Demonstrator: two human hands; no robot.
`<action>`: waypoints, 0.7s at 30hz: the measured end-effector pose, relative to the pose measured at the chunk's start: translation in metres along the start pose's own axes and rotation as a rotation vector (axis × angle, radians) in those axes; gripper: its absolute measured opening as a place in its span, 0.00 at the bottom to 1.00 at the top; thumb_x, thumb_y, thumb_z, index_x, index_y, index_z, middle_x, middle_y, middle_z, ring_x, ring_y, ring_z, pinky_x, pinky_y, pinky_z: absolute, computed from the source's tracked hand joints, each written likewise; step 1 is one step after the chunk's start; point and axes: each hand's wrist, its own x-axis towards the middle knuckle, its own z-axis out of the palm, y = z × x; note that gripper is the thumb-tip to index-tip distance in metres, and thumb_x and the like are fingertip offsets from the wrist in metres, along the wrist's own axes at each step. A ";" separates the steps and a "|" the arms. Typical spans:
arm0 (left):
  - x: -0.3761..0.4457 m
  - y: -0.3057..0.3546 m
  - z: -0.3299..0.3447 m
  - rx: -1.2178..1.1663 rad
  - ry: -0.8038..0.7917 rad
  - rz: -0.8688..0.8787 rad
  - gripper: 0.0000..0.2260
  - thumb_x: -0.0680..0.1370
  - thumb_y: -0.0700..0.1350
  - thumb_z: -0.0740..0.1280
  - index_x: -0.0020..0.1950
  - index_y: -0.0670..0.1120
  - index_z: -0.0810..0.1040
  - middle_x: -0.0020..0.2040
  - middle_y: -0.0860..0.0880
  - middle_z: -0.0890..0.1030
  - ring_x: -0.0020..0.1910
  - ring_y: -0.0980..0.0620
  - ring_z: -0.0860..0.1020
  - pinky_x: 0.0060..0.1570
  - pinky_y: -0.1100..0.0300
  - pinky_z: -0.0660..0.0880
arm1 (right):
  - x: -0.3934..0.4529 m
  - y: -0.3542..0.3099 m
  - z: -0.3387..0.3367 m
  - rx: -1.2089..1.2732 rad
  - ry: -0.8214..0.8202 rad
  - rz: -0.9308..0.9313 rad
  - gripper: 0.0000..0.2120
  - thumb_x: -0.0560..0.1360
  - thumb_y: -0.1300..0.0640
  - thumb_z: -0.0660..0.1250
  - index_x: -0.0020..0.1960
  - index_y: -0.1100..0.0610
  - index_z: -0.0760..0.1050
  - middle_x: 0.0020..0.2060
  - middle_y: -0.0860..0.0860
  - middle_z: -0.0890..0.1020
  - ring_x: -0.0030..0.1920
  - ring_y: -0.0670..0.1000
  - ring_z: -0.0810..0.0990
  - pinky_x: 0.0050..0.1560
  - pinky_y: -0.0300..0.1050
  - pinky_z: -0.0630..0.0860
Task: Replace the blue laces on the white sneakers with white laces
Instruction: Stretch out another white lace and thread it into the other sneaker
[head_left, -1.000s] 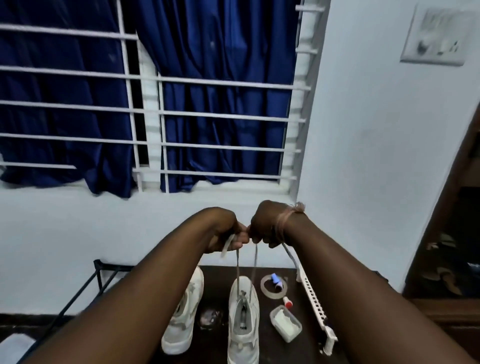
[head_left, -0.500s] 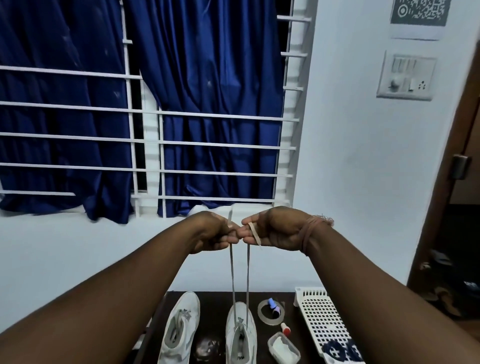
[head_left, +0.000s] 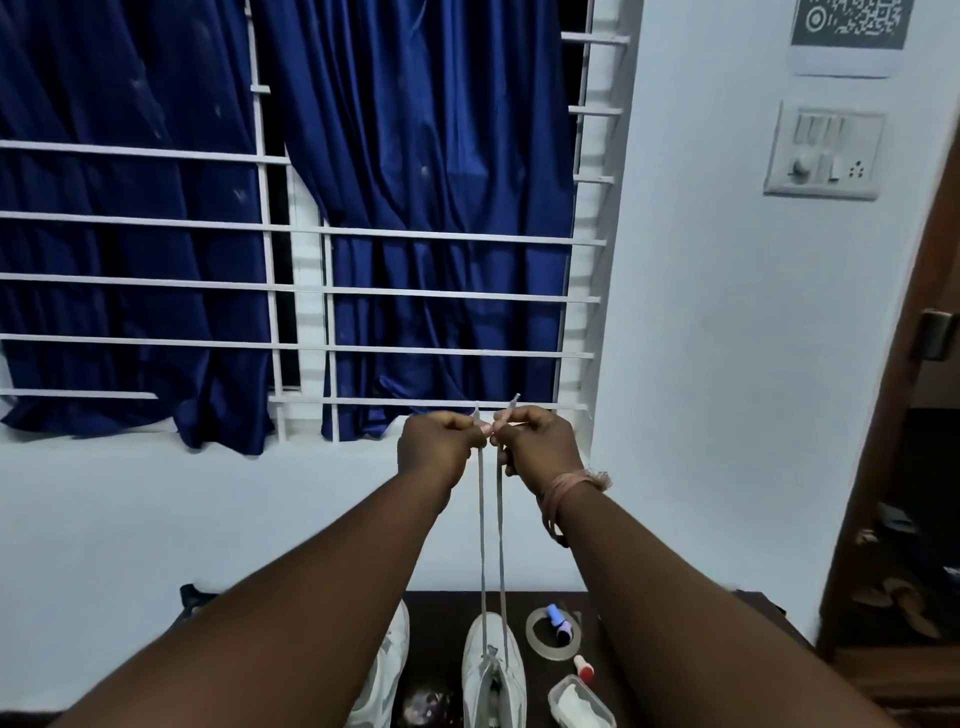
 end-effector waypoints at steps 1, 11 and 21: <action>0.001 -0.001 0.002 -0.006 0.007 0.007 0.05 0.72 0.47 0.78 0.40 0.47 0.86 0.37 0.49 0.86 0.36 0.51 0.77 0.42 0.56 0.74 | 0.000 0.003 0.002 -0.025 0.010 -0.012 0.04 0.77 0.63 0.67 0.47 0.63 0.81 0.32 0.54 0.81 0.28 0.50 0.74 0.27 0.40 0.71; 0.011 -0.003 0.015 0.035 0.036 0.045 0.05 0.74 0.49 0.76 0.44 0.48 0.87 0.38 0.52 0.86 0.37 0.52 0.78 0.46 0.54 0.78 | -0.002 0.011 0.000 -0.428 0.031 -0.137 0.14 0.80 0.55 0.63 0.37 0.56 0.79 0.32 0.52 0.80 0.34 0.51 0.74 0.33 0.41 0.68; 0.004 -0.002 0.017 -0.025 -0.084 0.076 0.05 0.78 0.43 0.72 0.51 0.47 0.87 0.43 0.50 0.87 0.37 0.54 0.77 0.43 0.58 0.75 | 0.000 0.008 -0.002 -0.418 0.027 -0.167 0.15 0.82 0.57 0.60 0.37 0.57 0.72 0.29 0.49 0.73 0.31 0.50 0.69 0.31 0.43 0.62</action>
